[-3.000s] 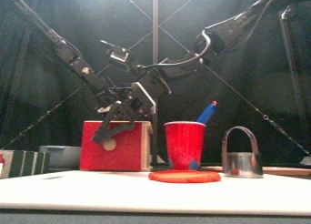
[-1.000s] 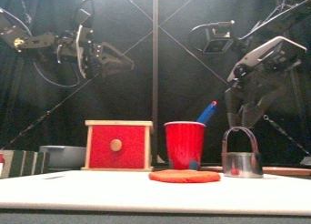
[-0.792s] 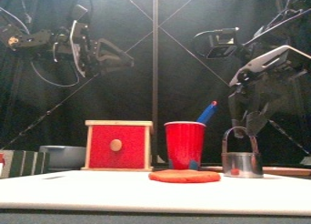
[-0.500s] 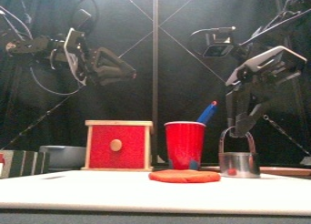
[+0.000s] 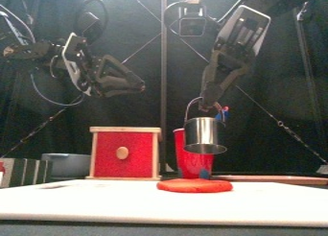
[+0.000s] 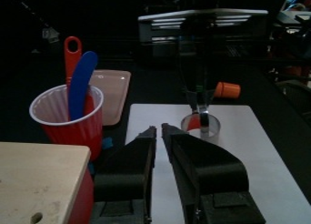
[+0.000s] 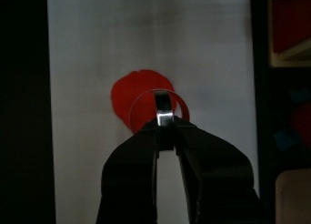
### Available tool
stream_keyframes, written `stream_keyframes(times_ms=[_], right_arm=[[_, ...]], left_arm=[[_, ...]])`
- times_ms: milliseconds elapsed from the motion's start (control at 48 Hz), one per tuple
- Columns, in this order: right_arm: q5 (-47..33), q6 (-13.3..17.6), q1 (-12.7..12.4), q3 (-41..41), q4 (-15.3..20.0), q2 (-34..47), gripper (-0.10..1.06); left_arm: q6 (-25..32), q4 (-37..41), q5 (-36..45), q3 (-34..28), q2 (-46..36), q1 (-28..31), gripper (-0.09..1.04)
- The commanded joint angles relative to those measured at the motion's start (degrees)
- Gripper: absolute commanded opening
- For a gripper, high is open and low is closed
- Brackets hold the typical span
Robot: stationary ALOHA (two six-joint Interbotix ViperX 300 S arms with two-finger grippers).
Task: Get the cutter from the drawer then cut the dough then place the extra dough in the bowl
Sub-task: Cut the dough
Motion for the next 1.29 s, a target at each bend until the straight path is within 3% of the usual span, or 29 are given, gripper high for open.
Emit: stream_keyframes(times_ms=[21,188,333,542,1292], right_arm=[[-0.1,3.2,1.3,-2.6,-2.8,0.6,0.47],[0.3,9.0,2.7,-3.7,-8.4,2.8,0.47],[0.3,12.2,3.4,-3.9,-10.8,3.6,0.47],[0.8,12.5,4.5,-4.0,-10.4,3.8,0.47],[1.1,12.4,4.2,-5.0,-11.4,5.3,0.47]], left_arm=[[0.1,-0.1,-0.2,-0.4,-0.2,-0.1,0.59],[0.1,0.0,0.2,-0.4,-0.2,-0.1,0.58],[0.0,0.0,0.4,-0.2,-0.1,-0.1,0.58],[-0.2,-0.1,0.5,0.1,-0.1,-0.1,0.58],[-0.2,-0.1,0.8,0.2,-0.1,-0.2,0.58]])
